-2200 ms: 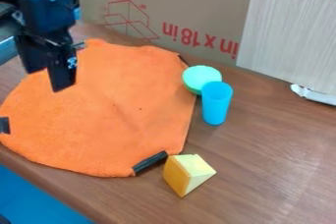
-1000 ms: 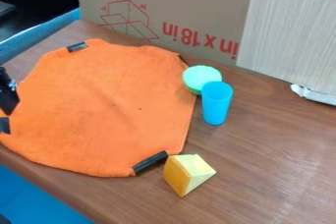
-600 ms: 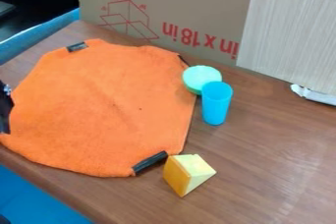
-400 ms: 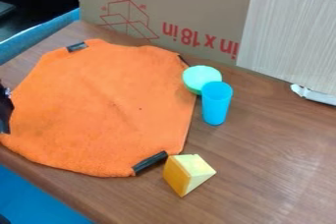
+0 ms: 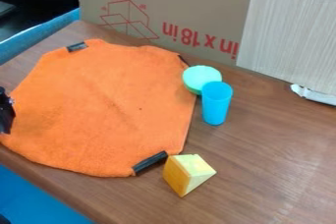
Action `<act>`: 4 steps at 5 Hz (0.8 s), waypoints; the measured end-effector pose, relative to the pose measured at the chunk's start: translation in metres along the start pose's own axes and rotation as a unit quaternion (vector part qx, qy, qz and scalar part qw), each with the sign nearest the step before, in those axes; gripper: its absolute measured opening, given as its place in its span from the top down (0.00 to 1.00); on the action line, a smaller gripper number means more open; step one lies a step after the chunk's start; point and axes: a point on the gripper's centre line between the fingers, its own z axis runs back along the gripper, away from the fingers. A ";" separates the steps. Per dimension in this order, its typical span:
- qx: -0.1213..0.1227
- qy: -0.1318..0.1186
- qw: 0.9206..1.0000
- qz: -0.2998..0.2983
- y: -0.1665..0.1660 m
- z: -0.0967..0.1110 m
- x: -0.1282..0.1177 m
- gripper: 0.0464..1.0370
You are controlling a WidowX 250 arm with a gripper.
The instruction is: Fold the cloth from bottom left to top right
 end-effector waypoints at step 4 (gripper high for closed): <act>0.026 -0.002 1.000 0.011 0.007 -0.017 0.004 0.65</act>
